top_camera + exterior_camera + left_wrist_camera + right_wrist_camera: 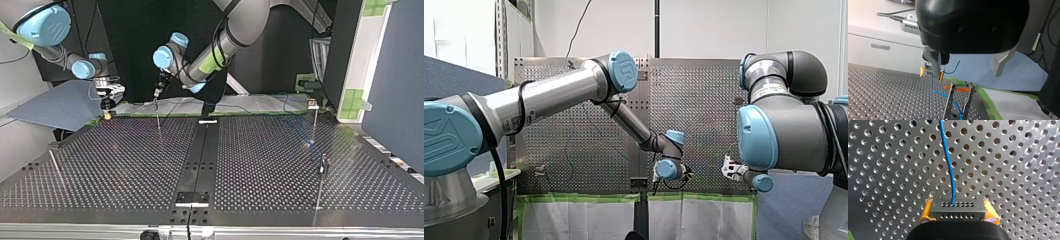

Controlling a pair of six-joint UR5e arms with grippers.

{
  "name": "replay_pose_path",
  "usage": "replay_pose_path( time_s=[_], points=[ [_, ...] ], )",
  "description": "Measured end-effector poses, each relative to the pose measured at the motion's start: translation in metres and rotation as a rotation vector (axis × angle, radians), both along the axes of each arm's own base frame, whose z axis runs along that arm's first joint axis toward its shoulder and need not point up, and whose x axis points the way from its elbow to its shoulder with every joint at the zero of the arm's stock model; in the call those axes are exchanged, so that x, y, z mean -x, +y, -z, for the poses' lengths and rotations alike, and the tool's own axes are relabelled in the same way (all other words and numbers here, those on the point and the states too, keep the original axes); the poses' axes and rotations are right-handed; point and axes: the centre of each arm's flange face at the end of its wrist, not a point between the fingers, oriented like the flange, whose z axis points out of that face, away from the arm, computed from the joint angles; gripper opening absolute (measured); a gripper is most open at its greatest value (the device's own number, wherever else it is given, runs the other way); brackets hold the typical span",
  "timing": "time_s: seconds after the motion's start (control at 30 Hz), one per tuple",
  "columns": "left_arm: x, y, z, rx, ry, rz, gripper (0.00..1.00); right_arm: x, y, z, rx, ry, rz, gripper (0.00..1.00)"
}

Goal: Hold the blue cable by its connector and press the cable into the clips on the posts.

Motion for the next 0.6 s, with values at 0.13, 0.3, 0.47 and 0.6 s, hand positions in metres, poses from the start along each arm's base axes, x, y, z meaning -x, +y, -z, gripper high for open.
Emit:
replay_pose_path(
  time_s=[0.13,0.3,0.47,0.6],
  points=[
    [0.0007,-0.0006,-0.0001,0.004,0.002,0.0,1.0,-0.0012,0.0002,0.0002,0.0,0.0,-0.002,0.0],
    [0.0012,-0.0007,0.0001,0.011,0.008,-0.001,1.0,-0.0018,0.0003,0.0001,0.001,0.0,-0.002,0.0],
    [0.0017,0.001,0.0006,0.006,0.014,-0.016,1.0,-0.0019,0.0004,0.0003,0.0,0.001,-0.002,0.0],
    [0.0011,0.0042,0.0009,-0.003,0.016,-0.044,1.0,-0.0019,0.0005,0.0003,0.0,0.001,-0.003,0.0]
  ],
)
